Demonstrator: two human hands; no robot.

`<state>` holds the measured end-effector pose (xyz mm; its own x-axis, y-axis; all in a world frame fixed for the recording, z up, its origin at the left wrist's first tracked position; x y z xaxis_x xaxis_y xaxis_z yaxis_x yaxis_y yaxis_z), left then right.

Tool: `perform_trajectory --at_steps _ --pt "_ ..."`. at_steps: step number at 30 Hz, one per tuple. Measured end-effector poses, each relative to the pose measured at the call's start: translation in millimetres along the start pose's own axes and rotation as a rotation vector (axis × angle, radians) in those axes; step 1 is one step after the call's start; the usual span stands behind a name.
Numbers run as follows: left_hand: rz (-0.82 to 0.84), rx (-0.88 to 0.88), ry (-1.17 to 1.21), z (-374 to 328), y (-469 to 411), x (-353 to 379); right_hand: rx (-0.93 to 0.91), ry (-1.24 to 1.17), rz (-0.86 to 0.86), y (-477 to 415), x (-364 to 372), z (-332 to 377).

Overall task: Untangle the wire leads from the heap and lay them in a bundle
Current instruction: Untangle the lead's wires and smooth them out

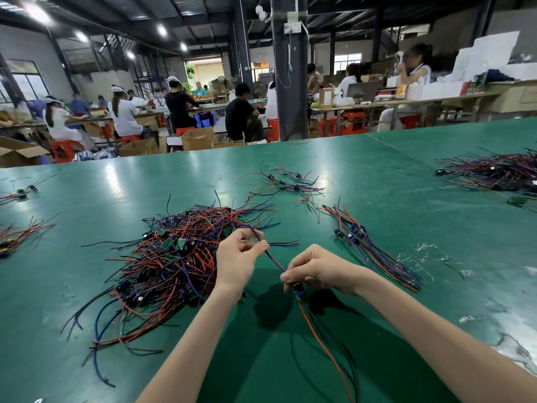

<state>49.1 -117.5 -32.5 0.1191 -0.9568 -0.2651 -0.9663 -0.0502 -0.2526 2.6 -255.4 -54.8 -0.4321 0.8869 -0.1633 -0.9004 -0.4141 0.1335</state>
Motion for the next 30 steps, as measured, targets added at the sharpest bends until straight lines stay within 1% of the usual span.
perform_trajectory --at_steps 2,4,9,15,20,30 --pt "-0.017 0.101 -0.146 -8.3 0.0 0.7 0.004 0.006 0.001 0.1 0.1 -1.4" --pt "-0.020 0.107 -0.176 -8.1 -0.8 1.3 0.006 0.007 0.004 0.0 0.9 -2.5" --pt "0.014 -0.051 0.060 5.9 -1.2 4.0 0.002 0.007 0.016 -0.3 1.9 -1.6" --pt "0.047 -0.145 0.222 6.6 2.2 6.2 -0.006 -0.012 0.028 0.3 4.0 1.0" --pt "0.052 -0.183 0.261 8.2 4.9 7.1 -0.008 -0.004 0.033 1.1 4.0 1.3" --pt "0.074 -0.177 0.256 7.2 4.2 9.1 0.000 -0.020 0.051 0.9 5.4 0.6"
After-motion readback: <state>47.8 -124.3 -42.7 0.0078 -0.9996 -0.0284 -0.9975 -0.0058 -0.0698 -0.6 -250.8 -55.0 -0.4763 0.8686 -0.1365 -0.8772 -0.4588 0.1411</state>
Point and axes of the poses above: each hand's wrist, its own y-axis away from the middle knuckle, its own x-axis out of the palm, z = x × y, the point moved 10 cm from there along -y, towards the middle knuckle, and after that the axes turned 8 degrees about -y, right-handed, at the moved point
